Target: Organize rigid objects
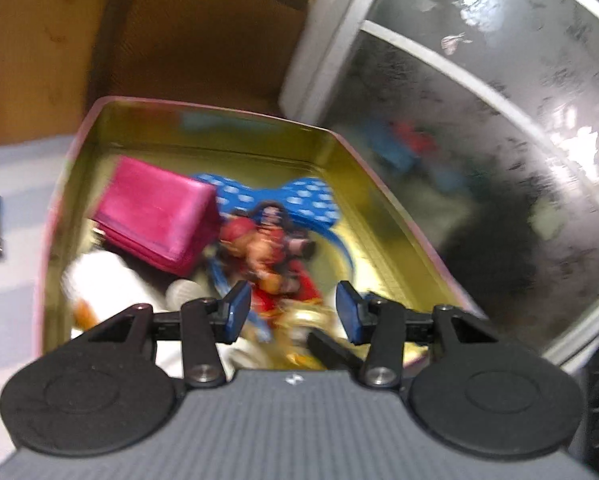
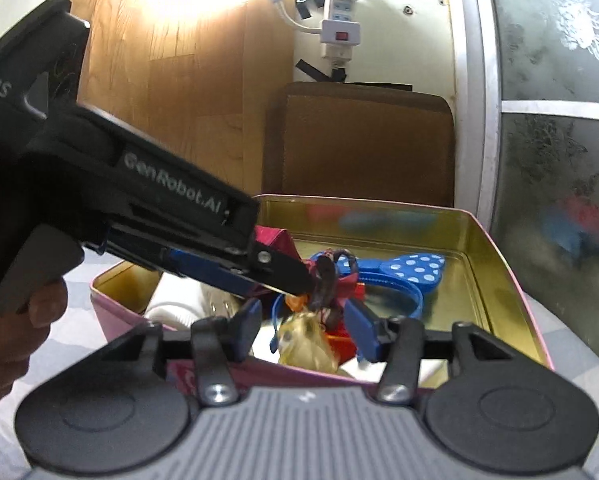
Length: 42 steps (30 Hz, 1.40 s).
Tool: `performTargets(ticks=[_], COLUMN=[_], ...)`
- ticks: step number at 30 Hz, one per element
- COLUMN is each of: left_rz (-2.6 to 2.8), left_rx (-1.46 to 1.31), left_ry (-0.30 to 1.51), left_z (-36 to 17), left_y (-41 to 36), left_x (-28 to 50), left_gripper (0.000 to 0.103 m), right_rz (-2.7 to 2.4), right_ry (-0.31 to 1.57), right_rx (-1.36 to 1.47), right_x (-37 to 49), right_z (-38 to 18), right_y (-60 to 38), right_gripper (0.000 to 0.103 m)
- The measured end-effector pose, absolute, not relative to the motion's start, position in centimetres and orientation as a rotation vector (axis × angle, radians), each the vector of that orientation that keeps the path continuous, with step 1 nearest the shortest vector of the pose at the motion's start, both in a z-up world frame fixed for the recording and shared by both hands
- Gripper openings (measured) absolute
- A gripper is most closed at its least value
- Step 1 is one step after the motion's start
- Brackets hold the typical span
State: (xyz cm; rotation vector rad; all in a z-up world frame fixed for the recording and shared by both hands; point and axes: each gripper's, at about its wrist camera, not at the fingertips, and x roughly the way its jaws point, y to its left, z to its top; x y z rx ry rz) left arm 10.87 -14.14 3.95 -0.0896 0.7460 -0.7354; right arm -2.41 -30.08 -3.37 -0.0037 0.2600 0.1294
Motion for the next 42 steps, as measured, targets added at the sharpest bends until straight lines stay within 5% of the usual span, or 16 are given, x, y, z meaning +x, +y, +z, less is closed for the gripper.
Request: performTargets(ticks=[20,42], left_rz=[-0.411,-0.421], left_rx=[0.170,0.157], left_ry=[0.535,0.526], left_z=[5.5,4.6], left_y=[-9.6,-7.7], left_x=[6.7,5.2], left_gripper=[0.057,0.065], right_rz=[0.189,0.167], right_ry=[0.330,0.314], right_rx=[0.298,0.300], right_x=[-4.2,-4.4], right_z=[-2.1,-1.1], right_y=[-32.0,-30.8], right_gripper=[0.051,0.058])
